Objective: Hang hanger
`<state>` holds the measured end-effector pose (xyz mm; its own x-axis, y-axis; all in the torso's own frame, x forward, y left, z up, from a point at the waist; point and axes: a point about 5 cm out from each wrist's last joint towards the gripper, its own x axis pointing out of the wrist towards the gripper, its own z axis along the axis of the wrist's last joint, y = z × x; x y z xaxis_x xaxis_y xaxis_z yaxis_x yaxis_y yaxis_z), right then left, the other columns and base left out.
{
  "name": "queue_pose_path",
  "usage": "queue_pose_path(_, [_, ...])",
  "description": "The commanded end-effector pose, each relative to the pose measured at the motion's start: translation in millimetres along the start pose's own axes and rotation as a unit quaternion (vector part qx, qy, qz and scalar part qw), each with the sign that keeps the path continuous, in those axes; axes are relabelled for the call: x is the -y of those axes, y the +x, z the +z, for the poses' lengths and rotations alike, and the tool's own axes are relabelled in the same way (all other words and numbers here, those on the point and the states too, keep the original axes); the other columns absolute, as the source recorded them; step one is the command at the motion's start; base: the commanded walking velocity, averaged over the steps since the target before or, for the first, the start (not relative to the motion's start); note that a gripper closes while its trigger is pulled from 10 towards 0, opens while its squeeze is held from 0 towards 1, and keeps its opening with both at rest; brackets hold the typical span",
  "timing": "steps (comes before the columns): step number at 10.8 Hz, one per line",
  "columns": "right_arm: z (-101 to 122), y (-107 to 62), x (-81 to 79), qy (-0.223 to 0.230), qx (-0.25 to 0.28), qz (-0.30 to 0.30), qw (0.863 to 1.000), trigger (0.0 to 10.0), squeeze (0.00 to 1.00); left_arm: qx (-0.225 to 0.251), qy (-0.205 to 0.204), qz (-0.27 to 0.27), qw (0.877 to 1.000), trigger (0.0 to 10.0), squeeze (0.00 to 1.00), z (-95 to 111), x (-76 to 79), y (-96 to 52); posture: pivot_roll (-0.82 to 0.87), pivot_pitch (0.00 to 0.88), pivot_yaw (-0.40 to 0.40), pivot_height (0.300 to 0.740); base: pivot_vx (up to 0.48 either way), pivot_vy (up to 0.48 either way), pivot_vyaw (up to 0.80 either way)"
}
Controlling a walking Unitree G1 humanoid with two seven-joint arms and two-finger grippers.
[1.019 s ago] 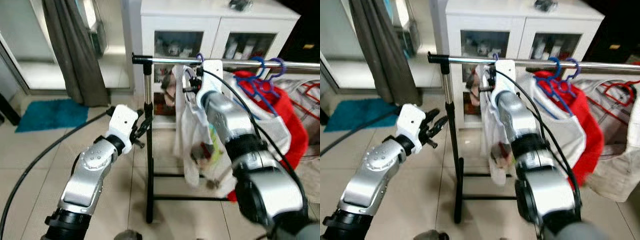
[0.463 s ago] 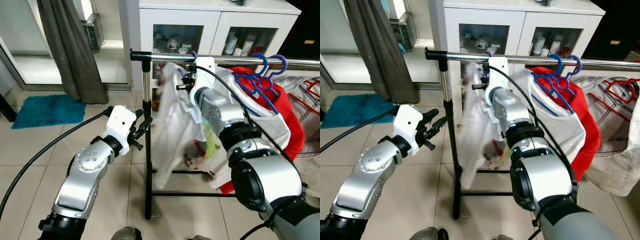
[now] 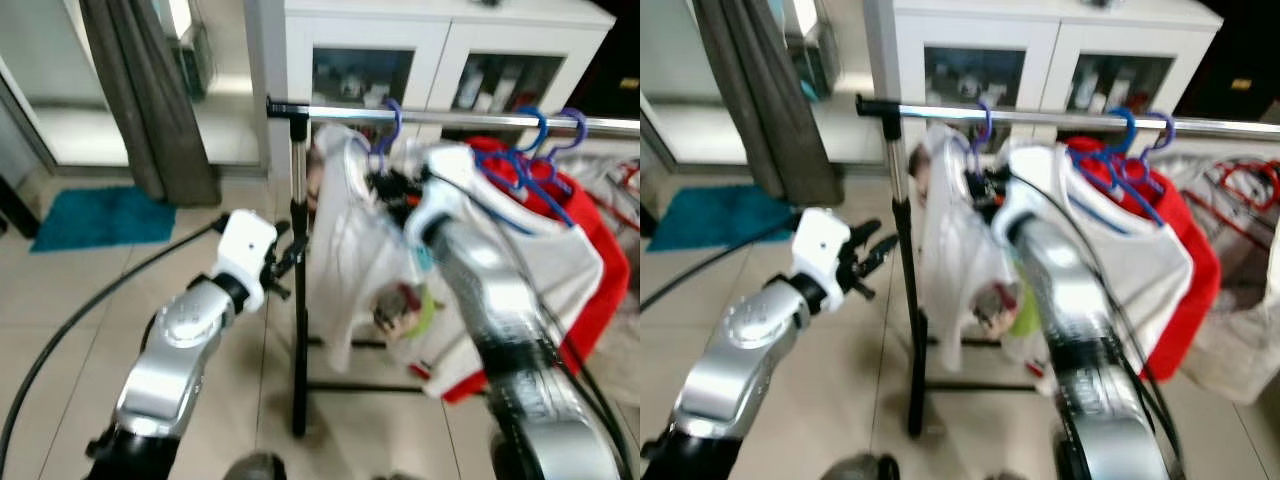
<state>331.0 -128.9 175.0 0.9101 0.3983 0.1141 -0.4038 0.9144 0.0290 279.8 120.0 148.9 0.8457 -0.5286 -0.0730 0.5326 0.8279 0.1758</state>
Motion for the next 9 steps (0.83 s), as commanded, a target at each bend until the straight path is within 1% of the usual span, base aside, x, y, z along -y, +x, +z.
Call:
queue_pose_path(1, [12.6, -11.3, 0.4, -0.025, 0.029, -0.016, 0.999, 10.0, 1.00, -0.001, -0.005, 0.006, 1.000, 10.0, 0.00, -0.2, -1.6, 0.0, 0.02, 0.026, 0.023, 0.740, 0.000, 0.000, 0.00])
queue_pose_path(2, [10.7, -38.3, 0.5, -0.005, 0.022, -0.041, 0.999, 10.0, 1.00, -0.001, -0.018, 0.024, 1.000, 10.0, 0.00, 0.4, -4.2, -0.2, 0.02, 0.023, 0.022, 0.740, 0.000, 0.000, 0.00])
queue_pose_path(3, [3.1, -68.7, -0.6, 0.045, 0.014, -0.070, 0.996, 10.0, 1.00, 0.004, -0.033, 0.043, 0.999, 10.0, 0.00, 2.4, -4.4, -1.2, 0.02, 0.017, 0.014, 0.740, 0.000, 0.000, 0.00])
queue_pose_path(4, [-4.3, -82.9, 0.5, 0.069, 0.008, -0.105, 0.992, 10.0, 1.00, 0.011, -0.037, 0.048, 0.998, 10.0, 0.00, 4.9, -3.0, -1.9, 0.01, 0.012, 0.016, 0.740, 0.000, 0.000, 0.00])
queue_pose_path(5, [-13.3, -93.4, -4.5, 0.019, -0.014, -0.144, 0.989, 10.0, 1.00, 0.015, -0.020, 0.046, 0.999, 10.0, 0.00, 8.0, 2.5, -0.6, 0.00, 0.004, 0.024, 0.740, 0.000, 0.000, 0.00])
queue_pose_path(6, [-12.6, -88.0, -9.9, -0.011, -0.001, -0.128, 0.992, 10.0, 1.00, 0.020, -0.025, 0.055, 0.998, 10.0, 0.00, 9.9, 3.6, 2.9, -0.01, 0.000, 0.022, 0.740, 0.000, -0.398, 0.00])
queue_pose_path(7, [-16.0, -85.2, -13.8, -0.005, -0.015, -0.092, 0.996, 10.0, 1.00, 0.022, -0.032, 0.064, 0.997, 10.0, 0.00, 10.2, 2.1, 4.2, -0.01, 0.000, 0.016, 0.740, 0.000, -0.409, 0.00])
queue_pose_path(8, [-18.1, -82.9, -13.4, -0.012, -0.025, -0.091, 0.996, 10.0, 1.00, 0.024, -0.045, 0.086, 0.995, 10.0, 0.00, 11.5, -3.2, 6.0, -0.01, 0.000, 0.004, 0.740, 0.000, -0.412, 0.00])
queue_pose_path(9, [-18.6, -81.3, -14.7, -0.009, -0.022, -0.083, 0.996, 10.0, 1.00, 0.025, -0.045, 0.091, 0.995, 10.0, 0.00, 12.4, -4.7, 7.0, -0.01, 0.000, -0.001, 0.740, 0.000, -0.412, 0.80])
